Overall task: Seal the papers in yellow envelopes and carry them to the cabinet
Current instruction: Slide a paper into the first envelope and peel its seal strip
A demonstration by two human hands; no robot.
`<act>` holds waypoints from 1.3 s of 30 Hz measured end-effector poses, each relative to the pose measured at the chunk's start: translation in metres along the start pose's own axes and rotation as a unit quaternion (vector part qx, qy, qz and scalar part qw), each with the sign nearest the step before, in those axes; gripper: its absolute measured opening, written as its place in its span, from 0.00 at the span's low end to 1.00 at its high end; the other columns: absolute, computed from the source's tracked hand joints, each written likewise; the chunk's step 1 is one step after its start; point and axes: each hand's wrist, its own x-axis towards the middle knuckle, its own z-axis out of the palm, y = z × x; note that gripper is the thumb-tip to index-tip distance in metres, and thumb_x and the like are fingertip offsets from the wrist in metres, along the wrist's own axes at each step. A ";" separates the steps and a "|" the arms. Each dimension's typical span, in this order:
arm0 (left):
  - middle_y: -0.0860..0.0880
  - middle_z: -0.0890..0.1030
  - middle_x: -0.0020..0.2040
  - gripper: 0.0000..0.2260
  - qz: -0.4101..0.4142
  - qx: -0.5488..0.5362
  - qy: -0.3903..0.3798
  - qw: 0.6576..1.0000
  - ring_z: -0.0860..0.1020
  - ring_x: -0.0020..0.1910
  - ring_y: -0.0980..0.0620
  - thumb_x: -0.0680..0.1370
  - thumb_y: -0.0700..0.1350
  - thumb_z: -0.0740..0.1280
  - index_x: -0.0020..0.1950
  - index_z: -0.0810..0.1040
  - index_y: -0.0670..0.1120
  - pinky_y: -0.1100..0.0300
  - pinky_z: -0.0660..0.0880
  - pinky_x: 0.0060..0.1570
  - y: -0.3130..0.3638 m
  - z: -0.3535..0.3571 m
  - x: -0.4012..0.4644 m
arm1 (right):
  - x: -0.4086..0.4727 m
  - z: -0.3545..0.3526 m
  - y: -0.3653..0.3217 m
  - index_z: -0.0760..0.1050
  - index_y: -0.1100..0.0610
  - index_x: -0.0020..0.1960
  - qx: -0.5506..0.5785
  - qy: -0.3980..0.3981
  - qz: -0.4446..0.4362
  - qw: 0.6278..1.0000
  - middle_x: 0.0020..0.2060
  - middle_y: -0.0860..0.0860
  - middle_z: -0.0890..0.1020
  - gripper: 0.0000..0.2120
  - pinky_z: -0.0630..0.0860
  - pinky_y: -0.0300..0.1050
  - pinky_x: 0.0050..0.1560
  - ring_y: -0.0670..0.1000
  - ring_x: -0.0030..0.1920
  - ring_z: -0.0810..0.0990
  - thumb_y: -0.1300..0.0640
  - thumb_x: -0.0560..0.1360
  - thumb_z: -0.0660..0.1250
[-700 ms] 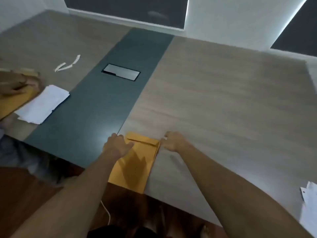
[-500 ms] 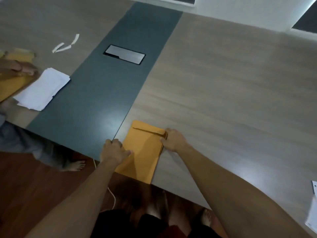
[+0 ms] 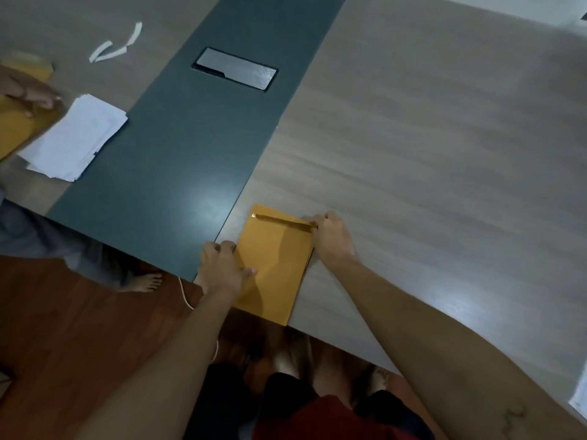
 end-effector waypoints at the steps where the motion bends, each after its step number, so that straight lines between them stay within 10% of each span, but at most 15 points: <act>1: 0.44 0.67 0.64 0.33 0.001 -0.001 -0.001 1.000 0.68 0.65 0.44 0.67 0.57 0.79 0.68 0.71 0.49 0.49 0.73 0.58 0.002 0.000 -0.001 | 0.000 -0.002 0.003 0.77 0.62 0.57 -0.002 0.009 -0.007 1.000 0.53 0.59 0.75 0.12 0.78 0.52 0.49 0.59 0.53 0.77 0.62 0.81 0.56; 25: 0.44 0.54 0.79 0.39 0.302 0.112 -0.145 0.936 0.52 0.77 0.41 0.75 0.62 0.68 0.79 0.57 0.49 0.48 0.57 0.74 0.262 0.129 -0.144 | -0.197 -0.090 0.295 0.72 0.57 0.42 0.201 0.098 0.298 0.928 0.36 0.53 0.78 0.05 0.76 0.48 0.39 0.55 0.39 0.78 0.57 0.72 0.67; 34: 0.43 0.50 0.80 0.42 0.357 0.178 -0.150 0.905 0.47 0.79 0.41 0.70 0.62 0.75 0.78 0.59 0.53 0.50 0.53 0.76 0.300 0.160 -0.165 | -0.216 -0.087 0.344 0.65 0.52 0.68 0.108 0.123 0.306 0.938 0.59 0.54 0.73 0.18 0.75 0.51 0.47 0.57 0.52 0.77 0.55 0.79 0.61; 39: 0.45 0.52 0.79 0.42 0.348 0.164 -0.147 0.911 0.49 0.78 0.43 0.68 0.61 0.77 0.77 0.61 0.54 0.50 0.55 0.76 0.302 0.162 -0.162 | -0.220 -0.076 0.353 0.74 0.52 0.63 0.057 0.102 0.263 0.958 0.60 0.53 0.70 0.12 0.76 0.50 0.47 0.55 0.57 0.73 0.55 0.81 0.58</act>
